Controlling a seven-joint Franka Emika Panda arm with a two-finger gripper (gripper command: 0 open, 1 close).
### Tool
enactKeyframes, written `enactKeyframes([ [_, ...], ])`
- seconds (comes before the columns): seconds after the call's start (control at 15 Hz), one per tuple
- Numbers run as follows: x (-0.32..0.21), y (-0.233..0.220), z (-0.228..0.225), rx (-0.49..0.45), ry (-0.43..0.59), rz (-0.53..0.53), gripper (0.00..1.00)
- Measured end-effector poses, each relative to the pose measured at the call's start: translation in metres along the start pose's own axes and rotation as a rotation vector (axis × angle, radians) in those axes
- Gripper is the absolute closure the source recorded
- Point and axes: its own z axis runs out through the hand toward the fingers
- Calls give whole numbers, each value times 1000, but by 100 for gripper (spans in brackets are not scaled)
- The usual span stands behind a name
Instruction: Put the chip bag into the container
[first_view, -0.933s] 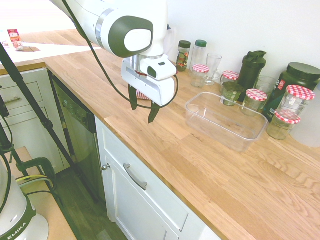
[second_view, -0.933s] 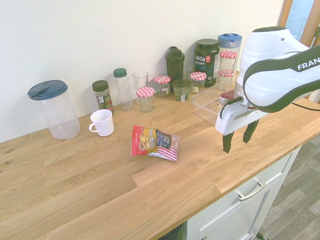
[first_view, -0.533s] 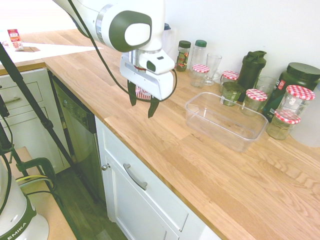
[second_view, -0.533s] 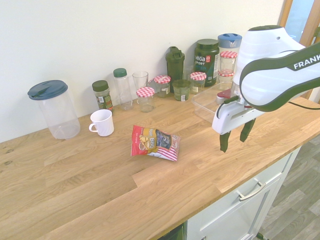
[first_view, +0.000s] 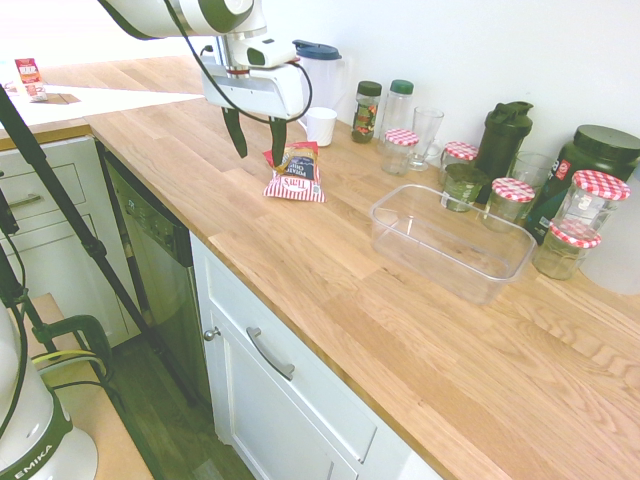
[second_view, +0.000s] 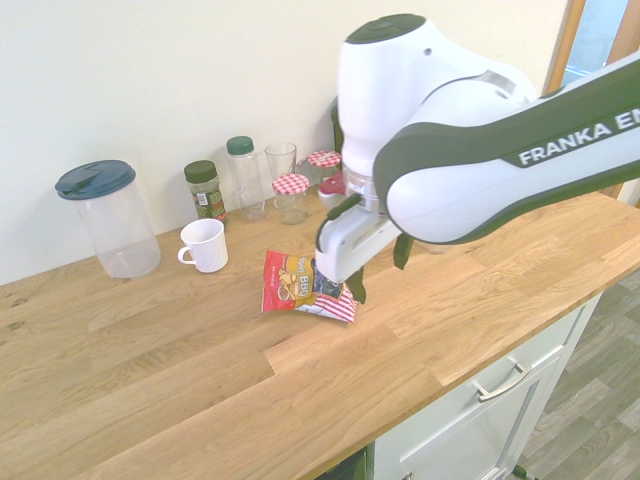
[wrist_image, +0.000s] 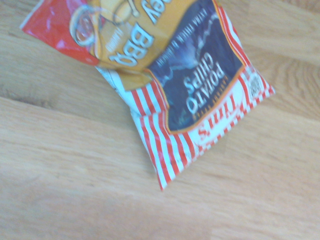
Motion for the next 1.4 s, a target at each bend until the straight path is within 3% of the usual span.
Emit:
enactKeyframes([
  [0.33, 2, -79, -5, -72, 33, -101, 0],
  [0.67, 19, -130, 9, -114, 33, -118, 0],
  [1.33, 65, -150, 51, -176, 25, -77, 0],
  [1.4, 69, -148, 56, -182, 19, -73, 100],
])
